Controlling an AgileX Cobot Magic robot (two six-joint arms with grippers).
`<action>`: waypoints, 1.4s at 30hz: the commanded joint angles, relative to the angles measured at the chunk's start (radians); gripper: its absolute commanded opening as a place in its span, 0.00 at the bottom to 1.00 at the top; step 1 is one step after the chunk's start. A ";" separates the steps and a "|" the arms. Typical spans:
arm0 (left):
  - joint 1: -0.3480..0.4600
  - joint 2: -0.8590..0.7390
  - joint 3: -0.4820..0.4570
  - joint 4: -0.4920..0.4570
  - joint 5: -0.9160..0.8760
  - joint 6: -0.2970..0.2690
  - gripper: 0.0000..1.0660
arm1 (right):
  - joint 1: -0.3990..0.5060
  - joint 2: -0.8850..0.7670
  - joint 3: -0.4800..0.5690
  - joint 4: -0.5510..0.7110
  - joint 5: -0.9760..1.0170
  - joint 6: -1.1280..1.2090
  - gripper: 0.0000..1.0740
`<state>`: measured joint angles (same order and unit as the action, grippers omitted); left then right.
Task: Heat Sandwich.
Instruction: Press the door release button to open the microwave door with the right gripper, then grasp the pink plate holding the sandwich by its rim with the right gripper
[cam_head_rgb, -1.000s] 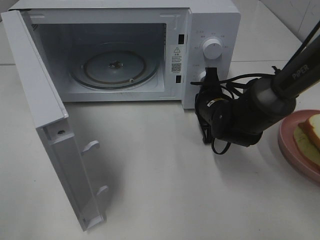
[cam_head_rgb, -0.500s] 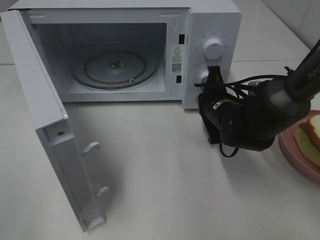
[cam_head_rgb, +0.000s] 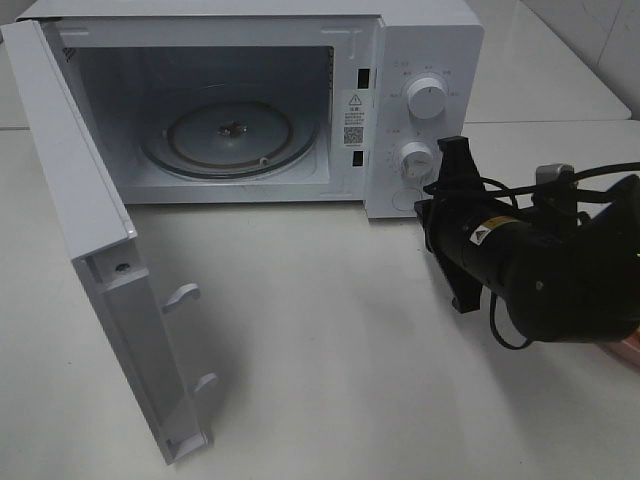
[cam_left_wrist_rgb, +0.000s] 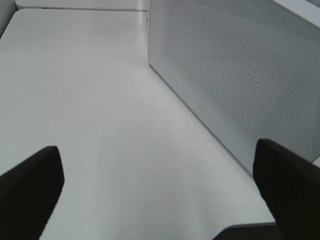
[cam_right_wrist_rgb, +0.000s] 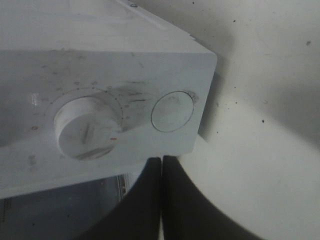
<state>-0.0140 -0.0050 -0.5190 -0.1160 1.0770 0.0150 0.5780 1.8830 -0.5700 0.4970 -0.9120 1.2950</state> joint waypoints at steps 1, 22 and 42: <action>0.001 -0.016 0.004 0.000 -0.008 -0.006 0.92 | 0.006 -0.063 0.045 -0.041 0.020 -0.003 0.03; 0.001 -0.016 0.004 0.000 -0.008 -0.006 0.92 | 0.006 -0.370 0.087 -0.079 0.616 -0.497 0.08; 0.001 -0.016 0.004 0.000 -0.008 -0.006 0.92 | 0.001 -0.511 -0.100 -0.181 1.372 -1.584 0.15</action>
<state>-0.0140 -0.0050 -0.5190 -0.1160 1.0770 0.0150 0.5800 1.3800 -0.6350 0.3760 0.3370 -0.2120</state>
